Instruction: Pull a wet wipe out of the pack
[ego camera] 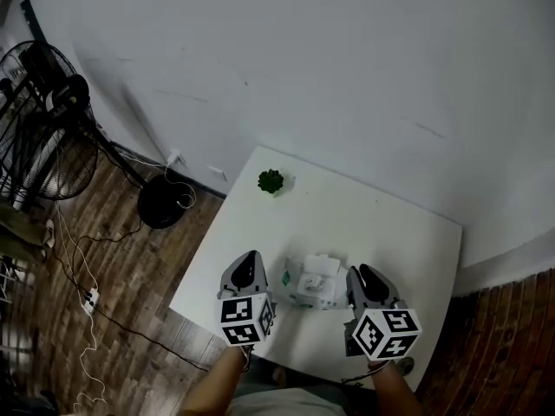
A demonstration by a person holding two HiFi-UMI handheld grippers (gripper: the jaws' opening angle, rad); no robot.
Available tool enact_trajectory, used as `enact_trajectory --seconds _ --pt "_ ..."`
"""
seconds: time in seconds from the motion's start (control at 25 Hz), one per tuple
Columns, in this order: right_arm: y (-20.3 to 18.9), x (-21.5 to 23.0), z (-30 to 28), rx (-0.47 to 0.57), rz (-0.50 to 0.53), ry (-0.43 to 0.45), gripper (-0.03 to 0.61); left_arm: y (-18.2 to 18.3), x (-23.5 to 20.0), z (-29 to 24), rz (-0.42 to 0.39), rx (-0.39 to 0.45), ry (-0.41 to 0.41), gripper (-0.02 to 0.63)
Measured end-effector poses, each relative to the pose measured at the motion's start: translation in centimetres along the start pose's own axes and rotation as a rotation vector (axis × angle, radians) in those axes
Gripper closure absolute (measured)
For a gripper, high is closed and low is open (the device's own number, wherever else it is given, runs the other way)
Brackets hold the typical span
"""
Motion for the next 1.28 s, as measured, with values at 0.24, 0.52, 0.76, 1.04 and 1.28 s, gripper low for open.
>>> enact_trajectory --seconds 0.24,0.52,0.76,1.04,1.28 --pt "-2.5 0.8 -1.4 -0.064 0.006 0.055 0.484 -1.5 0.3 -0.1 -0.011 -0.022 -0.012 0.612" --pt "-5.8 0.7 -2.4 -0.166 0.115 0.162 0.483 -3.3 0.5 0.3 -0.022 -0.064 -0.031 0.612" --pt "-7.6 0.1 -2.9 -0.254 0.238 0.267 0.483 -4.5 -0.4 1.1 -0.024 -0.096 -0.018 0.611" --pt "-9.6 -0.9 -3.6 -0.361 0.359 0.382 0.485 -5.1 -1.6 2.3 -0.01 -0.107 0.013 0.612" --pt "-10.8 -1.6 -4.3 -0.445 0.445 0.468 0.484 -5.7 -2.6 3.1 0.008 -0.111 0.047 0.612"
Point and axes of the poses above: the fingertips, and each gripper's own axes: z backward along the fingers, x to its right, y out of its top, the point moved 2 cm from there along z, backward along the fingers
